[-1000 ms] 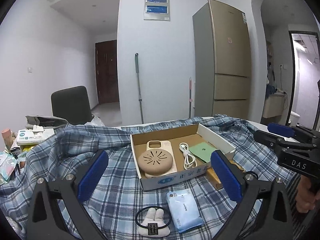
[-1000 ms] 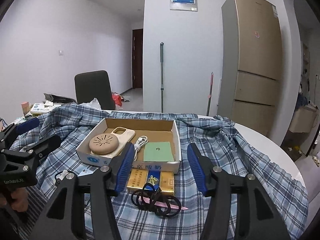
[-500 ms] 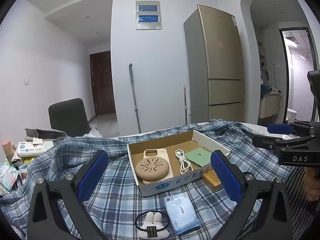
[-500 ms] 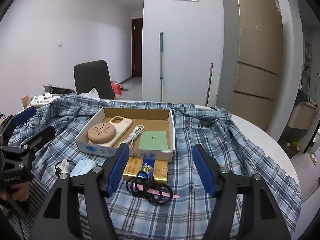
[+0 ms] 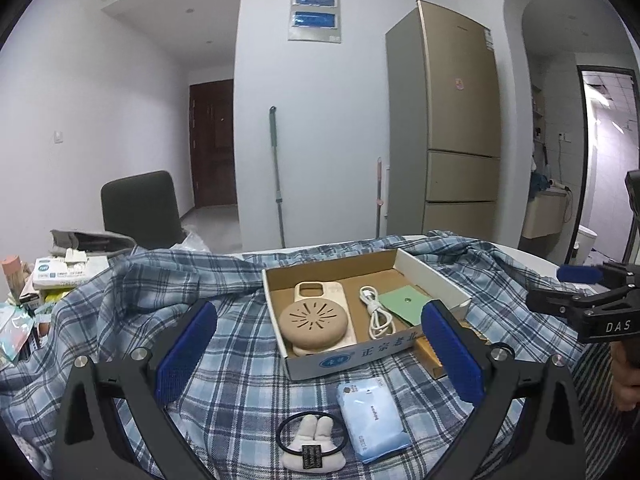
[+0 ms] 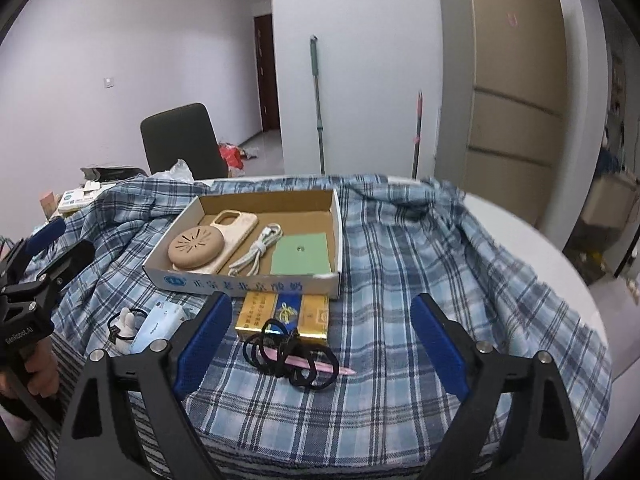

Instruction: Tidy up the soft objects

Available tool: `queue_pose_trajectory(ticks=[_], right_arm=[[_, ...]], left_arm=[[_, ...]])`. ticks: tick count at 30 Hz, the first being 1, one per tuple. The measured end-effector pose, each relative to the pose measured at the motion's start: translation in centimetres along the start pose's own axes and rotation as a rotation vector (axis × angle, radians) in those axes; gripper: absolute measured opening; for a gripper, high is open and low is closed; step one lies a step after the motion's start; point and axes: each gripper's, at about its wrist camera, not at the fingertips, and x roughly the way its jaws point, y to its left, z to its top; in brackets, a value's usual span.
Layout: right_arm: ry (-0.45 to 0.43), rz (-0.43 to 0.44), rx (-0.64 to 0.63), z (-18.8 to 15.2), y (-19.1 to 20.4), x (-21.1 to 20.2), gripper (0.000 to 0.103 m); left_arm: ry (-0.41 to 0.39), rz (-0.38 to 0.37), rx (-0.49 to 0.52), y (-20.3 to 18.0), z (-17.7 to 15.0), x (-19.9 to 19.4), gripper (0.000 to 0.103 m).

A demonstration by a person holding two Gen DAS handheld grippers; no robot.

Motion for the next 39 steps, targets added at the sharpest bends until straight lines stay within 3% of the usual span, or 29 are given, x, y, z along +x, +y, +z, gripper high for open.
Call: queue_pose_trajectory(ticks=[3,9,16,28,30,35,38,39], right_arm=[[0.061,0.004,0.029,-0.2,-0.5,0.9,0.090],[0.156,0.050,0.026,-1.2,0.3,3.2,0.090],[0.326,0.025,0.065,-2.2,1.9,7.0,0.090],[0.408,0.000,0.061,-2.6,3.1,9.6,0.090],[0.419,-0.001,0.058,-2.7,3.0,9.6,0.079],[0.413,-0.001,0.056,-2.8,2.9,9.2,0.027],[0.377,0.001,0.031,-2.6,3.0,8.3,0.010],[0.359,0.000,0.020,-2.5,3.0,7.9,0.008]], left_arm=[[0.009,0.045,0.020,-0.2,-0.1,0.1,0.103],[-0.007,0.037,0.051,-0.8,-0.2,-0.2,0.103],[0.014,0.037,0.000,0.1,-0.1,0.2,0.103],[0.017,0.024,0.002,0.0,-0.1,0.2,0.103],[0.021,0.022,0.000,-0.1,-0.1,0.2,0.103],[0.023,0.020,0.003,-0.1,-0.1,0.3,0.103],[0.021,0.020,0.002,0.0,-0.1,0.3,0.103],[0.022,0.020,0.002,0.0,-0.1,0.3,0.103]])
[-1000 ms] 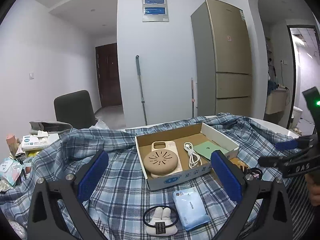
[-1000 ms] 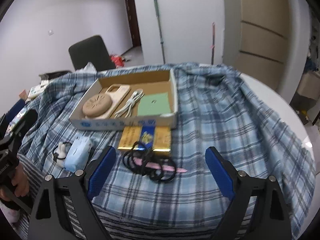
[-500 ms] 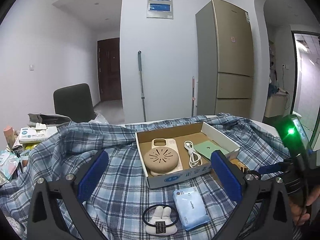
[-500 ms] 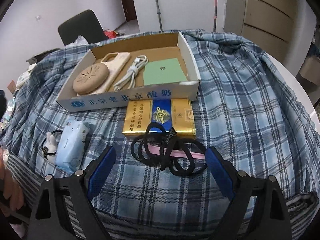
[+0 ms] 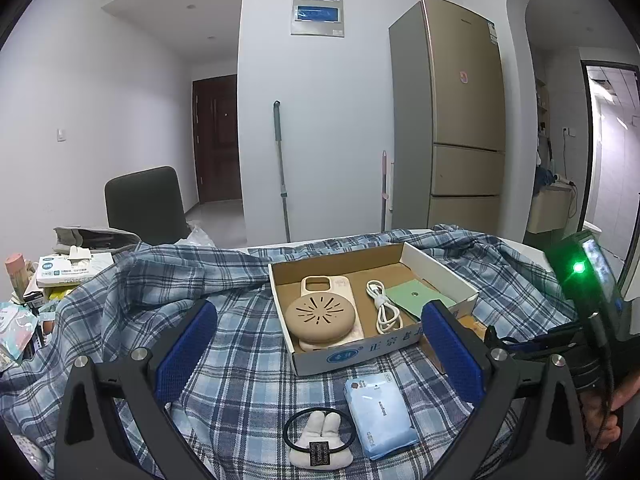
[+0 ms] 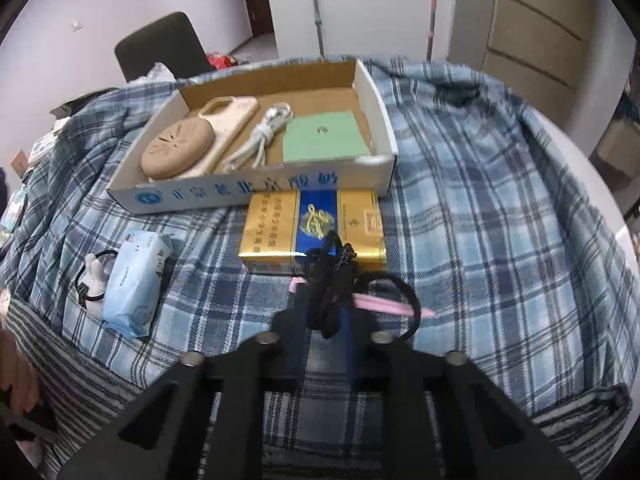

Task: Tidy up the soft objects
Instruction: 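Grasp the black cable with pink tag with the right tool while the left tool grasps the blue tissue pack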

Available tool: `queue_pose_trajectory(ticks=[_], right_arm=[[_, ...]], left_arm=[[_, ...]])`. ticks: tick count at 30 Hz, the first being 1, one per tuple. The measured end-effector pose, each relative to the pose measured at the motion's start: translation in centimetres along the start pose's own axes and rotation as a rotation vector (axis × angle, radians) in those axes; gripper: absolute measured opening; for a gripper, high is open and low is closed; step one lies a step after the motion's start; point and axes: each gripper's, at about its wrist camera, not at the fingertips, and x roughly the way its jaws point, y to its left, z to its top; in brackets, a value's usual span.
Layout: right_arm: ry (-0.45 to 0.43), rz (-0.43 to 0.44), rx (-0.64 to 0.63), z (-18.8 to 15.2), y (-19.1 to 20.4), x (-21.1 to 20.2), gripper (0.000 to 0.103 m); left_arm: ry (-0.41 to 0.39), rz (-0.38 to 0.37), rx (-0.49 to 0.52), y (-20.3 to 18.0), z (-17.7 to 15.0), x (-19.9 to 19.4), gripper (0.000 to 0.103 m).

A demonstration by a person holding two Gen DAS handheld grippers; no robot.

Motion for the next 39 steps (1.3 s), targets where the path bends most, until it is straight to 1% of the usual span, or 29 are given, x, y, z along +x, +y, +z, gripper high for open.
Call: queue_pose_trajectory(ticks=[5,9,12,14,15,16,17,18,19,20,23,24,25,26,28,29,30,32,36,39], right_arm=[[-0.128,0.025,-0.047,-0.1,0.1,-2.8,0.008],[-0.232,0.052,-0.043,-0.1,-0.4,-4.8,0.008],[-0.312,0.018,-0.059,-0.1,-0.4,-5.8,0.008],[-0.343,-0.006,-0.055,-0.2,-0.5,-5.8,0.008],[-0.340,0.000,-0.046,-0.3,-0.7,-5.6,0.008],[-0.329,0.015,-0.035,-0.3,-0.9,-5.2,0.008],[-0.318,0.022,-0.025,-0.3,-1.1,-4.9,0.008],[-0.310,0.023,-0.018,-0.4,-1.2,-4.6,0.008],[-0.308,0.024,-0.012,-0.3,-1.3,-4.6,0.008],[-0.313,0.028,-0.009,-0.4,-1.3,-4.7,0.008],[-0.320,0.037,-0.018,-0.5,-1.2,-4.8,0.008],[-0.320,0.039,-0.021,-0.6,-1.2,-4.8,0.008],[-0.321,0.042,-0.022,-0.6,-1.2,-4.8,0.008],[-0.320,0.046,-0.021,-0.6,-1.2,-4.8,0.008],[-0.317,0.055,-0.018,-0.7,-1.4,-4.7,0.008],[-0.314,0.058,-0.015,-0.7,-1.5,-4.7,0.008],[-0.312,0.061,-0.013,-0.7,-1.5,-4.7,0.008],[-0.312,0.067,-0.012,-0.7,-1.5,-4.7,0.008],[-0.314,0.064,-0.019,-0.7,-1.3,-4.7,0.008],[-0.312,0.067,-0.021,-0.7,-1.3,-4.7,0.008]], left_arm=[[0.008,0.002,-0.008,0.1,0.0,0.1,0.103],[0.018,0.009,-0.029,0.5,0.0,0.2,0.103],[0.031,0.001,-0.067,1.2,0.1,0.3,0.103],[0.065,-0.016,-0.079,1.5,0.1,0.9,0.103],[0.080,-0.025,-0.084,1.6,0.0,1.2,0.103],[0.114,-0.046,-0.094,1.7,-0.1,1.7,0.103],[0.147,-0.070,-0.099,1.7,-0.3,2.2,0.100],[0.191,-0.111,-0.105,1.6,-0.4,2.8,0.094],[0.239,-0.154,-0.118,1.6,-0.7,3.5,0.092],[0.268,-0.167,-0.126,1.6,-0.9,3.9,0.090],[0.355,-0.189,-0.104,0.9,-1.7,5.2,0.074],[0.379,-0.204,-0.095,0.5,-1.9,5.5,0.066],[0.404,-0.226,-0.089,0.2,-2.1,5.8,0.063],[0.417,-0.243,-0.092,0.0,-2.3,5.9,0.059],[0.421,-0.269,-0.099,-0.1,-2.4,5.9,0.056],[0.427,-0.297,-0.111,0.0,-2.4,5.9,0.052],[0.435,-0.309,-0.116,0.0,-2.5,6.1,0.047],[0.471,-0.328,-0.115,-0.3,-2.8,6.5,0.045],[0.531,-0.345,-0.099,-0.8,-3.5,7.3,0.044],[0.568,-0.312,-0.084,-1.0,-4.0,7.8,0.044]])
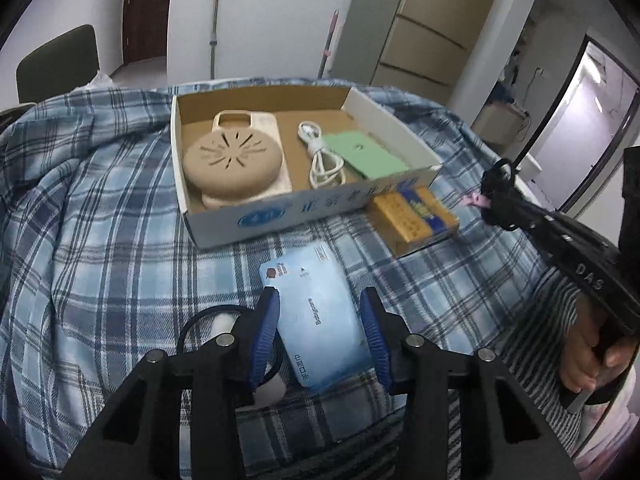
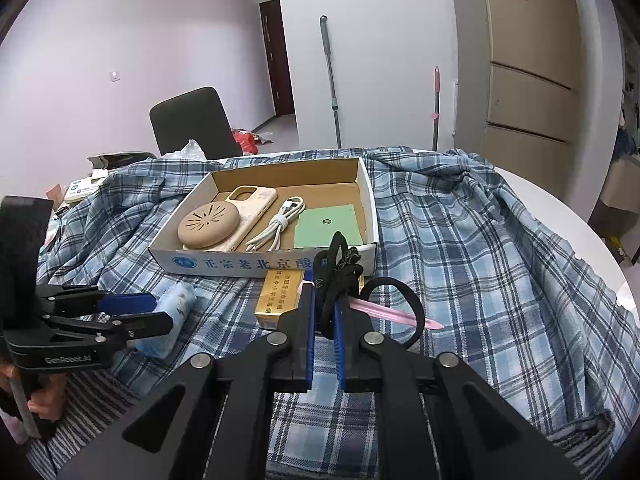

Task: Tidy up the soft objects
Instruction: 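Grasp the black cable with pink tag with the right tool while the left tool grasps the blue tissue pack, then lift and carry the black cable and tissue pack over the box with both tools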

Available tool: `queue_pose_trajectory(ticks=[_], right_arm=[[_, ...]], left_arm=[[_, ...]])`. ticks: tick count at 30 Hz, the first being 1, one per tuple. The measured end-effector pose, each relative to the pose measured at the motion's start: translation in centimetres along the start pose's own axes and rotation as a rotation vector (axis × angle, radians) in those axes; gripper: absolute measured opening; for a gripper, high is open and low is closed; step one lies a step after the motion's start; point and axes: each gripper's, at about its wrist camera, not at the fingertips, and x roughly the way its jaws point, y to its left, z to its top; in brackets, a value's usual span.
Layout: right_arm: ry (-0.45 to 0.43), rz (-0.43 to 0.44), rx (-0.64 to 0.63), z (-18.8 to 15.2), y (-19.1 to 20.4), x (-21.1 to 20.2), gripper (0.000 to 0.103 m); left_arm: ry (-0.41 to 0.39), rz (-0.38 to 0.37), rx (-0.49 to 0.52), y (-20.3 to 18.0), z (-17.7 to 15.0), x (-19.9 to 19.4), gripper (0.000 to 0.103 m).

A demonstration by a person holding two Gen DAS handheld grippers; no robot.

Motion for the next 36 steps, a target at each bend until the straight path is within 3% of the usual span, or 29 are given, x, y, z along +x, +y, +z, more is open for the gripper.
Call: queue_pose_trajectory(ticks=[4,6,11,20,22,23,29,36], right_arm=[[-0.002,0.000,0.003,0.0,0.0,-0.1,0.008],[-0.001,-0.001,0.002,0.0,0.0,-0.1,0.008],[0.001,-0.003,0.003,0.0,0.0,-0.1,0.008],[0.016,-0.010,-0.002,0.0,0.0,0.3,0.008],[0.017,-0.018,-0.006,-0.1,0.1,0.3,0.008],[0.020,-0.027,-0.008,-0.1,0.1,0.4,0.008],[0.018,-0.020,-0.019,-0.1,0.3,0.4,0.008],[-0.050,-0.011,-0.058,-0.4,1.1,-0.9,0.008]], left_arm=[[0.014,0.008,0.006,-0.1,-0.1,0.4,0.047],[0.017,0.014,0.007,-0.1,-0.1,0.5,0.054],[0.039,0.004,-0.032,0.7,0.0,0.8,0.055],[0.076,0.052,0.051,-0.7,-0.3,1.7,0.055],[0.072,0.086,0.072,-1.1,-0.5,1.8,0.052],[0.071,0.098,0.082,-1.3,-0.5,1.8,0.042],[0.031,0.122,0.074,-1.0,-0.5,1.2,0.037],[-0.096,0.101,0.041,-0.5,-0.3,-1.3,0.037]])
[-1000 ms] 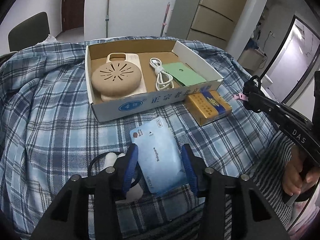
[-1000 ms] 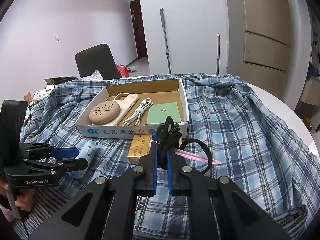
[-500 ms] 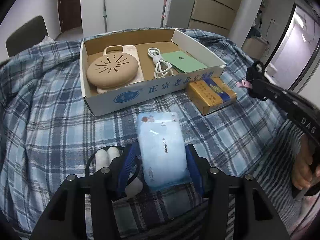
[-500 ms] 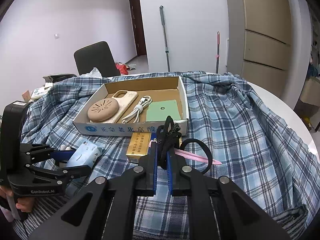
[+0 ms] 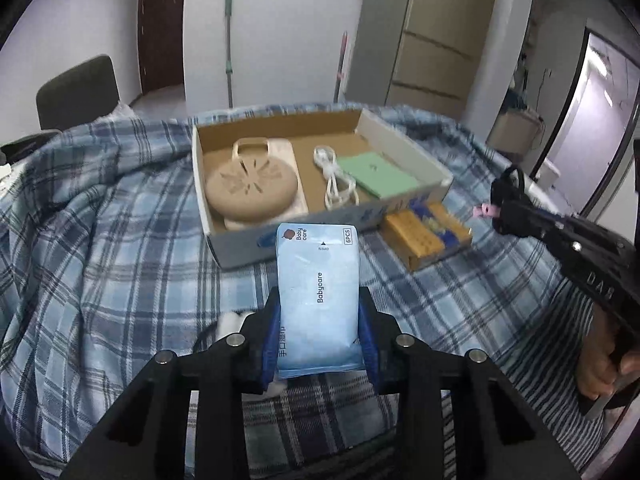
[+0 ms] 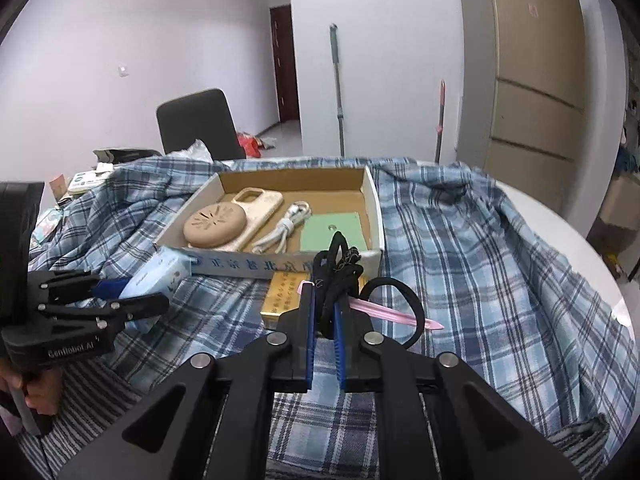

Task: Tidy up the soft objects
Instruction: 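Lift and carry the black cable and tissue pack over the box with both tools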

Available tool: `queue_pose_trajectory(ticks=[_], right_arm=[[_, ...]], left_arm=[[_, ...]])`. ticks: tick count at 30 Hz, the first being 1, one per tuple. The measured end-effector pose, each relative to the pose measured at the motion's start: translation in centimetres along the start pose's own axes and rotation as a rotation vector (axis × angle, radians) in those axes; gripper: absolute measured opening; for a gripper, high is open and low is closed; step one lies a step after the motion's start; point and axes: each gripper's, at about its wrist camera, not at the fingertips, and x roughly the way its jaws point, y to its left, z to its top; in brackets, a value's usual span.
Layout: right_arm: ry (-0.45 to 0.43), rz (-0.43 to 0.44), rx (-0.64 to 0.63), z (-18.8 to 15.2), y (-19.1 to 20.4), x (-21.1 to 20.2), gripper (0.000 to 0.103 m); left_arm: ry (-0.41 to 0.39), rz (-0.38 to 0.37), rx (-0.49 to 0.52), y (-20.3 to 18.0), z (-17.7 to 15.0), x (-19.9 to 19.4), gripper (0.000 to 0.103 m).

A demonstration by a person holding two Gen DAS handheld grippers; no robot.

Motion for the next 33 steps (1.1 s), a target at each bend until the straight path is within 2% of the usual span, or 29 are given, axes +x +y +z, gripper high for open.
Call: queue_pose_trajectory(ticks=[7,12,21,25,31,33], right_arm=[[-0.106,0.014,-0.082,-0.1,1.7,-2.0,0.008],[-0.131,0.019,-0.096,-0.1,2.0,-2.5,0.008],[-0.197,-0.004,-0.158,2.0,3.4,-4.5,0.008],[-0.245,-0.006,-0.182,5.0,4.3,-5.6,0.008],[-0.327,-0.031,-0.143,10.6,4.2,-5.8,0.008],[-0.328,-0.033,-0.124,12.3,3.9,-5.2,0.008]], left_arm=[[-0.225,0.014,0.004,-0.4,0.4,-3.8,0.037],[-0.341,0.039,0.028,-0.9,0.3,-5.9,0.037],[-0.389,0.066,0.012,-1.4,2.0,-8.9,0.037],[-0.410,0.083,-0.001,-1.4,4.6,-10.9,0.037],[-0.481,0.128,0.004,-2.3,9.1,-13.2,0.037],[-0.459,0.131,-0.001,-2.3,11.2,-13.1,0.037]])
